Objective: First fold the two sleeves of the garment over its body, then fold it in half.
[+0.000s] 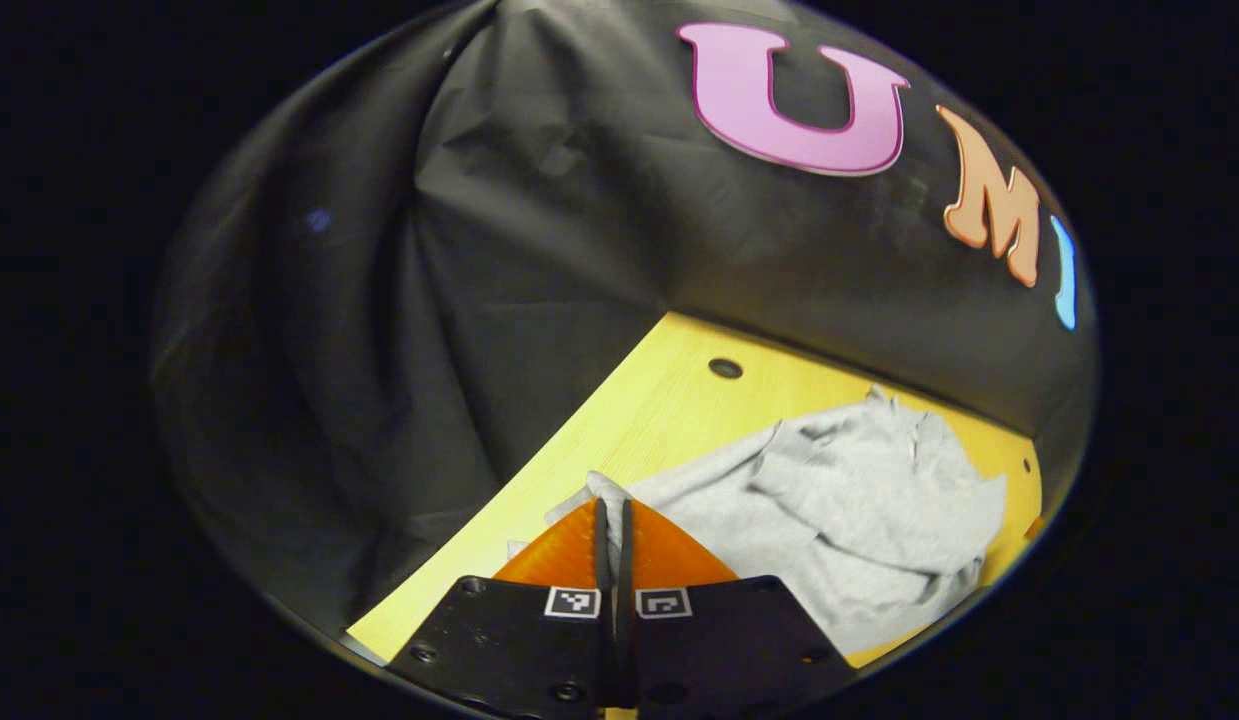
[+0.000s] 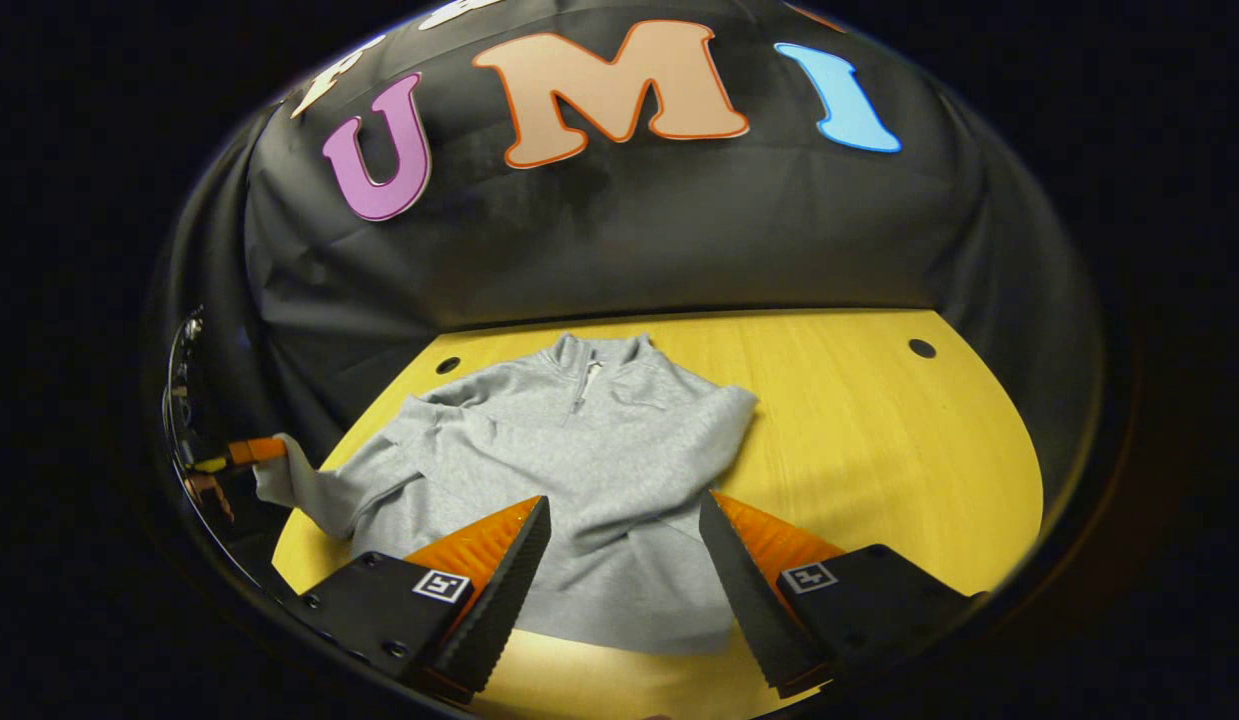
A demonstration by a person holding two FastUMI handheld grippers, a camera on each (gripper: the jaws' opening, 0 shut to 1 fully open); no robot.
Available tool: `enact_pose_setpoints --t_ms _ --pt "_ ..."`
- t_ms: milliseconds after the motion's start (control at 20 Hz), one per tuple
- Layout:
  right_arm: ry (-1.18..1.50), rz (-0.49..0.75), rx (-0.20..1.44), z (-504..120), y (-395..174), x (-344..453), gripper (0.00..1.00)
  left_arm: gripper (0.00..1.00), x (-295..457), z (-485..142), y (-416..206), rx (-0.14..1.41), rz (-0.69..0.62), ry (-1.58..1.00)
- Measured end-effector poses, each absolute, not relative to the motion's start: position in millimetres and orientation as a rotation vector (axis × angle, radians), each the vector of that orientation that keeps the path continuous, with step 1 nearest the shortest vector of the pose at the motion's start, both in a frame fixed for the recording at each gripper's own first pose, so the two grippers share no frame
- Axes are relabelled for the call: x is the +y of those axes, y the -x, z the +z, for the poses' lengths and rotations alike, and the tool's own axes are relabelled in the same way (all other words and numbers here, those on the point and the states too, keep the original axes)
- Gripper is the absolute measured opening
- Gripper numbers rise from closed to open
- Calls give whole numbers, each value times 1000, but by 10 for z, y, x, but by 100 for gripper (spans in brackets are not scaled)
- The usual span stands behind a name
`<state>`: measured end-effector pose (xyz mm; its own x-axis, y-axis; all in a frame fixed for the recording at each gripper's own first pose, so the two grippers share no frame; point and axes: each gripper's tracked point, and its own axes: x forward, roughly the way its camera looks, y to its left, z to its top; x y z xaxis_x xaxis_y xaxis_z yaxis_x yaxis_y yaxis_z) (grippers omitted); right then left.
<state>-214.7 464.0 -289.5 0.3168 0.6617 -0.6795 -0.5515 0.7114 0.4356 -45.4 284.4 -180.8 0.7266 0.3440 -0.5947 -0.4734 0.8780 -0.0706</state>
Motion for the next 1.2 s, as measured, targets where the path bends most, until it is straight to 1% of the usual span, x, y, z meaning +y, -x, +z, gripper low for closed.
enact_pose_setpoints --t_ms 50,250,300,350,650,700,800,850,1000,1200 --pt "-138 781 964 -2923 2136 4516 97 0 2760 -1683 327 581 432 235" --pt "-171 722 995 -2999 2117 4149 96 0 2426 -1319 -138 498 363 285" --pt "-178 702 992 -3010 2097 4059 93 0 2334 -1244 -238 486 343 286" --pt "-183 673 989 -3040 2069 3925 97 0 2217 -1146 -352 475 317 272" --pt "-223 510 980 -3149 2012 3137 97 0 1329 -667 -977 403 150 247" --pt "-215 486 976 -3162 2014 2989 97 0 1061 -623 -1100 398 104 243" --pt "-203 448 970 -3185 2014 2767 97 0 643 -595 -1237 394 29 217" --pt "-198 429 959 -3186 2009 2652 97 0 301 -586 -1290 403 -35 194" --pt "-218 395 955 -3169 2017 2457 96 0 -517 -807 -1358 462 -186 99" --pt "-221 395 962 -3176 2035 2371 97 0 -1087 -1219 -1404 530 -279 16"
